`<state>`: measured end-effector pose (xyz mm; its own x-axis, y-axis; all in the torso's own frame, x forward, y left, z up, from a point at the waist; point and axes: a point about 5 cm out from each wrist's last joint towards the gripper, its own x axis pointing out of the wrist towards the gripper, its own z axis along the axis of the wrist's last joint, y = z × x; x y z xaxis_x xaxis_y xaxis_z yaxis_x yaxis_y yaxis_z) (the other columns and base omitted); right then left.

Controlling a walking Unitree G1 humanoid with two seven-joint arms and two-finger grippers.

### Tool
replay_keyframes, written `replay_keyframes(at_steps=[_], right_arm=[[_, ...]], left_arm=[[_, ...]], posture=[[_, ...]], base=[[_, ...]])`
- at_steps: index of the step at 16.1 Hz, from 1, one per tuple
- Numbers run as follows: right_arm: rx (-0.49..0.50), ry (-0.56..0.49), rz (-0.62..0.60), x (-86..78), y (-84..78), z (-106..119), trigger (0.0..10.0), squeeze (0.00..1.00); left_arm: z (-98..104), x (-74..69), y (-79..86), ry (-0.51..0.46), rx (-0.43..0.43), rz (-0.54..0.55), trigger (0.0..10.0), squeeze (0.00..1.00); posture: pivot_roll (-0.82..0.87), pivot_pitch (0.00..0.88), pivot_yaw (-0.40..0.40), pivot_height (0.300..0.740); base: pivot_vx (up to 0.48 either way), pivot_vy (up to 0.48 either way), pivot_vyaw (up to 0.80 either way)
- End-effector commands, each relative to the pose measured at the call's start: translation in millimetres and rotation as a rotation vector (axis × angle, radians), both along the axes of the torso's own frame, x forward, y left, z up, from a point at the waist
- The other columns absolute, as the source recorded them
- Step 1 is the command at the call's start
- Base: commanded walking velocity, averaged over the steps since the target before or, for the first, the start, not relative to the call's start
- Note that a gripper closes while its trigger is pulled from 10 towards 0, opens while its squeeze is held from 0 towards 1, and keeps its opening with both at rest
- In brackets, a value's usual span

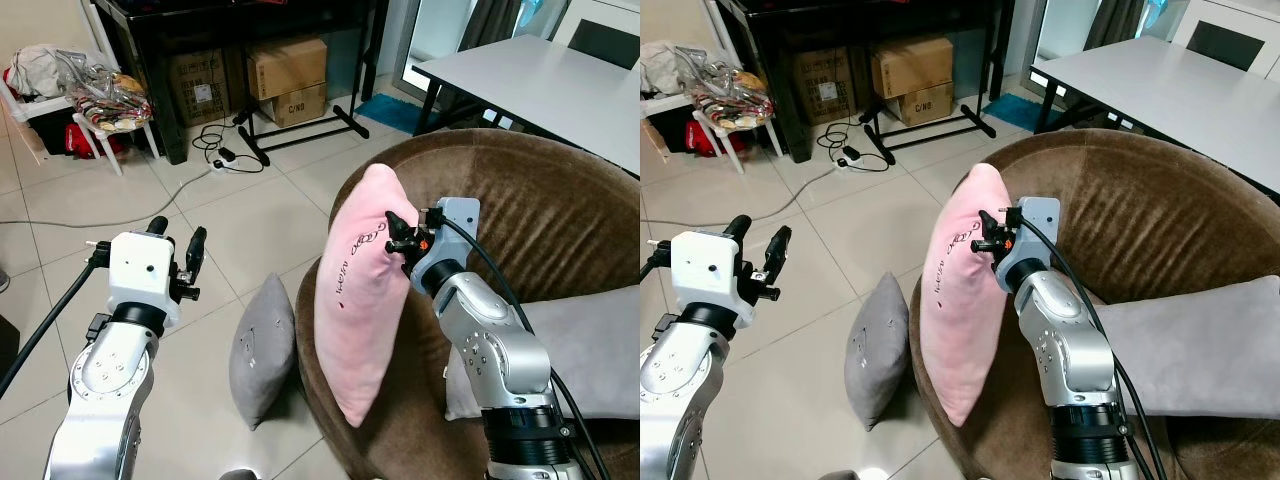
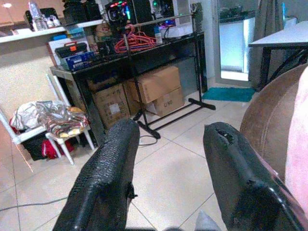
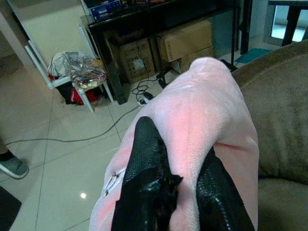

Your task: Move the pillow to the sofa from floor

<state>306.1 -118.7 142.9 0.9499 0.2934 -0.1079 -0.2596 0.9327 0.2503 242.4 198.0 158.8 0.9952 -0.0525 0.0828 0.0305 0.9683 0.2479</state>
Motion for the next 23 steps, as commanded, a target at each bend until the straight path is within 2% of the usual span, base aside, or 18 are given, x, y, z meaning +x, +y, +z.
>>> replay_keyframes(at_steps=[1, 7, 20, 23], right_arm=[[-0.005, -0.047, -0.009, 0.1, -2.6, 10.4, 10.0, 0.0], [-0.019, -0.047, 0.005, 2.1, -1.1, 10.7, 10.0, 0.0], [-0.017, -0.064, 0.089, 4.5, 13.3, 12.3, 10.0, 0.0], [-0.02, -0.084, 0.113, 5.8, 16.8, 14.8, 10.0, 0.0]], left_arm=[[0.4, -1.9, 0.9, -0.008, 0.009, 0.011, 10.0, 0.0], [0.9, -2.1, 2.6, -0.022, 0.027, 0.028, 10.0, 0.0], [3.3, -7.8, 6.7, -0.05, 0.014, 0.061, 10.0, 0.0], [5.2, -7.8, 5.7, -0.064, 0.009, 0.053, 10.0, 0.0]], posture=[[0.06, 0.0, -0.055, 0.74], [0.07, 0.0, -0.068, 0.74], [0.11, 0.0, -0.093, 0.74], [0.11, 0.0, -0.094, 0.74]], base=[[0.0, 0.0, 0.0], [0.0, 0.0, 0.0], [0.0, 0.0, -0.8], [0.315, 0.0, 0.0]])
